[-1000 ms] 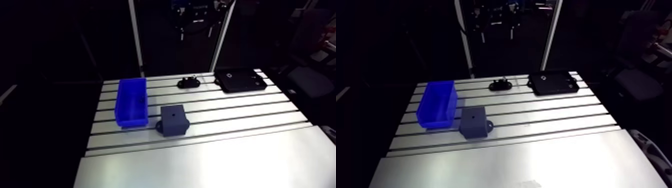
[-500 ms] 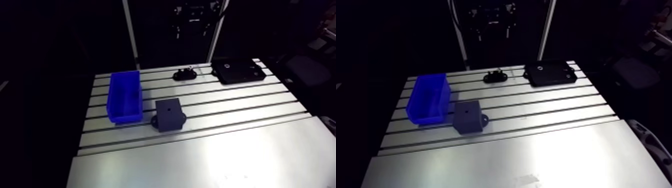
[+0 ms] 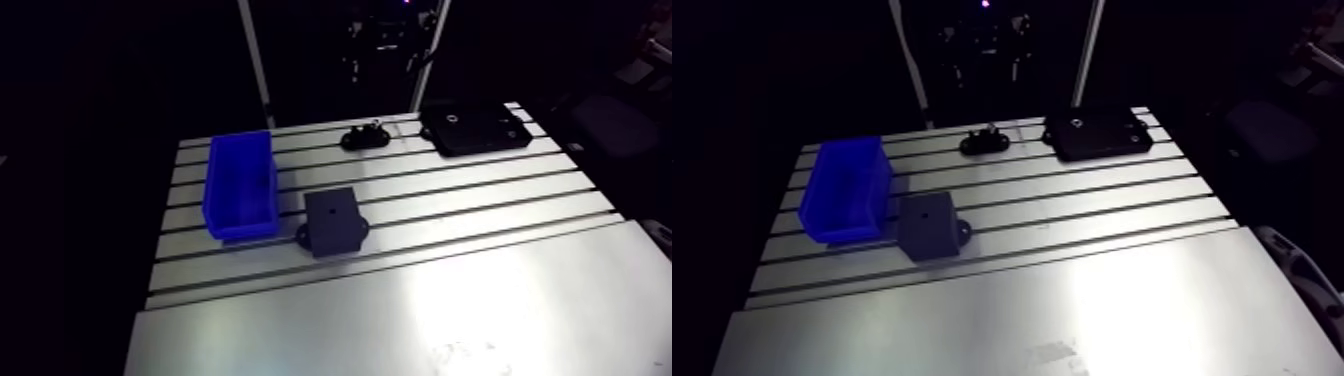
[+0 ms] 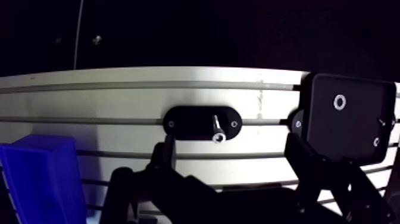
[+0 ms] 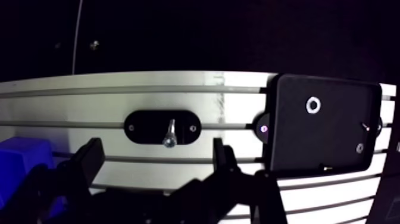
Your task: Pick up the M10 bolt and insert it into the hole until fully seated.
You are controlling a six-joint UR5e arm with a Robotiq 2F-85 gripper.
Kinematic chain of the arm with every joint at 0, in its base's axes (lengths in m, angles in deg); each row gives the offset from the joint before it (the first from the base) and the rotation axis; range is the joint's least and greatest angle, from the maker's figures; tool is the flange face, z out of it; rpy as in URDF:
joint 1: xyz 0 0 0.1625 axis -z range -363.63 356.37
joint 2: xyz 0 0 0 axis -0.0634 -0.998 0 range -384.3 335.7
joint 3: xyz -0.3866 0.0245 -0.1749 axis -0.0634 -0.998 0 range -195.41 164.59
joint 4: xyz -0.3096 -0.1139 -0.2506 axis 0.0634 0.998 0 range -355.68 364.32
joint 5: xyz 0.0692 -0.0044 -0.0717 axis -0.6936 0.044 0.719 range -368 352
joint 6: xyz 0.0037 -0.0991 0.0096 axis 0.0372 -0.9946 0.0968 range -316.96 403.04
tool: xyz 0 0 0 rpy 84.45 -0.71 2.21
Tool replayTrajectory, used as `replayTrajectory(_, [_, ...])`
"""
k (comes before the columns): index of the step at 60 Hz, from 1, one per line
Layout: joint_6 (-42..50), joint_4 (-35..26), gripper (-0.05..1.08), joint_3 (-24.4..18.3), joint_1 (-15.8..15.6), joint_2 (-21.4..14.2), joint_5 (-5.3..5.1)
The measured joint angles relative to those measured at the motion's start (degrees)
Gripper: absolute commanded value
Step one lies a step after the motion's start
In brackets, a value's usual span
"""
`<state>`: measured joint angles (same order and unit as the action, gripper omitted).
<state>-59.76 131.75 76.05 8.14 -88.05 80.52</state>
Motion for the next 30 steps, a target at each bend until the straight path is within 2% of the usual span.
replayTrajectory(12, [-0.01, 0.82, 0.02, 0.59, -0.04, 0.96, 0.03])
replayTrajectory(17, [0.00, 0.96, 0.10, 0.85, -0.09, 1.27, 0.09])
replayTrajectory(30, [0.11, 1.09, 0.15, 1.50, -0.16, 1.71, 0.24])
